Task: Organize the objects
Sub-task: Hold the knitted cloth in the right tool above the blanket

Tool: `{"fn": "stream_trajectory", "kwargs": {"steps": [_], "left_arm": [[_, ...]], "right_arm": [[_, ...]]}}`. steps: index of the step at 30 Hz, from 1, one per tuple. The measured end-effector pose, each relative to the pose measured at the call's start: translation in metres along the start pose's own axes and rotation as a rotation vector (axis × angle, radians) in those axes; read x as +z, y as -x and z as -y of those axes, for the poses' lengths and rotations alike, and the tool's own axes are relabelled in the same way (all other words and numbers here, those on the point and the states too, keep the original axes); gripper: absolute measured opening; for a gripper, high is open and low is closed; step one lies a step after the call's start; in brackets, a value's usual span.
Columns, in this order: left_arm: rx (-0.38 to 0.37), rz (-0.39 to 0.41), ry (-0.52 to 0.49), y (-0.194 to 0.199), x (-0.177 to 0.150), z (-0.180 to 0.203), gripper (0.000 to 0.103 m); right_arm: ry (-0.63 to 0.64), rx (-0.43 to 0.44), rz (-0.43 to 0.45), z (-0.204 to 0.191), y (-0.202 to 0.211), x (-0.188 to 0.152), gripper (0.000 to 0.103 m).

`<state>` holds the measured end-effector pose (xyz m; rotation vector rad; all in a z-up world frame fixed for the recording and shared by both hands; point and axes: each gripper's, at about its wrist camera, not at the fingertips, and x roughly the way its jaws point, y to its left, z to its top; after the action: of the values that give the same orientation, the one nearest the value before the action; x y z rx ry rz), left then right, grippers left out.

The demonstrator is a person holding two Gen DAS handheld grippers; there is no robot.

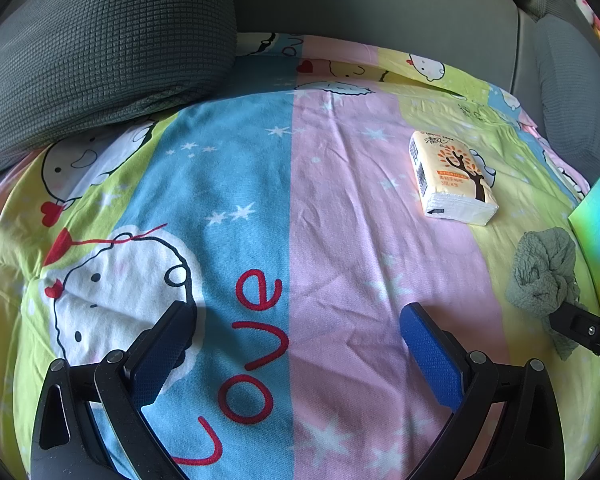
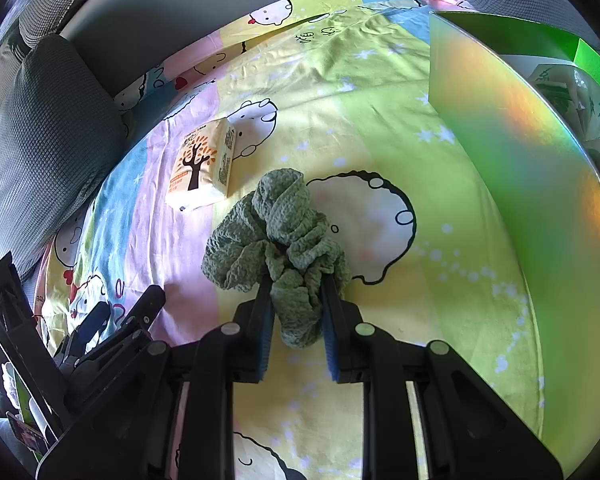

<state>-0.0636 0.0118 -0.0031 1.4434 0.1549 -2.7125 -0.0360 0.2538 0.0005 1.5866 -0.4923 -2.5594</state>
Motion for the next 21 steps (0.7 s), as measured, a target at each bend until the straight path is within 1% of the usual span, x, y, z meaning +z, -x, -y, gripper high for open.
{"fn": "stream_trajectory", "kwargs": {"steps": [21], "left_arm": [[0.000,0.000,0.000,0.0008,0.0002,-0.0002,0.102]], "right_arm": [[0.000,0.013,-0.008,0.0020,0.0004,0.0000,0.023]]}}
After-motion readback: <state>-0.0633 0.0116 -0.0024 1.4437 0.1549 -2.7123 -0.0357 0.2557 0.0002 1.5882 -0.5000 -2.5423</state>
